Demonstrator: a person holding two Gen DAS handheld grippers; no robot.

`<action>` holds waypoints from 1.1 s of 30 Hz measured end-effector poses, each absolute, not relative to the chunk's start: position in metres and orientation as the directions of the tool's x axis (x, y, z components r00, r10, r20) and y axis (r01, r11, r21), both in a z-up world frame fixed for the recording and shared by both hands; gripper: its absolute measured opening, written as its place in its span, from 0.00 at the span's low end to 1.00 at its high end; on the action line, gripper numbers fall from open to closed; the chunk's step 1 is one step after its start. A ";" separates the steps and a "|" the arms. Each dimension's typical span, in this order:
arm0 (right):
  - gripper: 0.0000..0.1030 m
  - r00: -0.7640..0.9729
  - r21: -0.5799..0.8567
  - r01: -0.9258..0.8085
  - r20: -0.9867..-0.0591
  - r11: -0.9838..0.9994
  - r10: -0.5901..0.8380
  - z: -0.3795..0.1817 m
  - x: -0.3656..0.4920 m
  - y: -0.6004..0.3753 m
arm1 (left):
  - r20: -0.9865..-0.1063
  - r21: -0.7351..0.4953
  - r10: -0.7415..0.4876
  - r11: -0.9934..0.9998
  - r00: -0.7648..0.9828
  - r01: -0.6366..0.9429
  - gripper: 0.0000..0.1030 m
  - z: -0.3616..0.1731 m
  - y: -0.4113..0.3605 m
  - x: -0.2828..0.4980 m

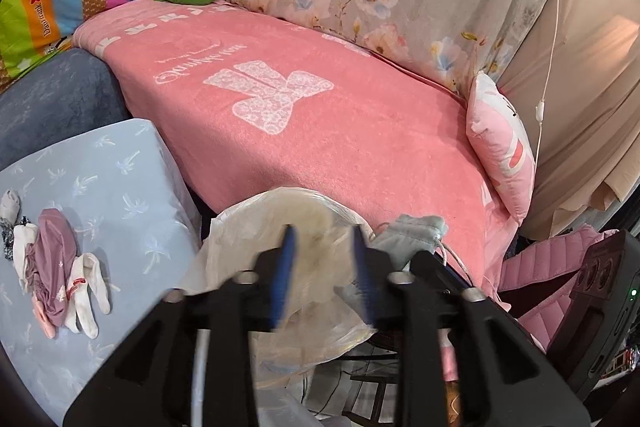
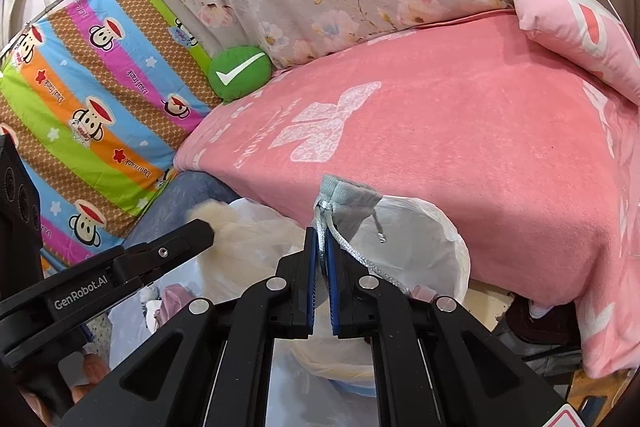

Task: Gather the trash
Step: 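Drop the tulle from the left tool into the bin while the right tool drops the lilac cloth, then withdraw both tools from the bin back to the cloth pile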

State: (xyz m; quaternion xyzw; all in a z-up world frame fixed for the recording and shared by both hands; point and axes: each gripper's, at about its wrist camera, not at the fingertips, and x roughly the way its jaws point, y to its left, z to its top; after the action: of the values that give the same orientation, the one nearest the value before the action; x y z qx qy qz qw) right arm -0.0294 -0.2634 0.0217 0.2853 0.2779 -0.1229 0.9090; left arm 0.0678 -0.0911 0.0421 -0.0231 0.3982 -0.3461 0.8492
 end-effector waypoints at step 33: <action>0.18 0.765 0.391 0.306 -0.644 0.868 0.020 -0.001 0.013 -0.203 | -0.678 -0.307 -0.501 0.858 0.537 0.413 0.69 0.016 -0.026 0.095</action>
State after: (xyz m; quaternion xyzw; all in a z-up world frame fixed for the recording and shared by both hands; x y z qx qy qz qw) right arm 0.0133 -0.2034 -0.0007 0.2442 0.3335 -0.0787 0.9072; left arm 0.0948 -0.0258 0.0158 -0.0549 0.4041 -0.2612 0.8749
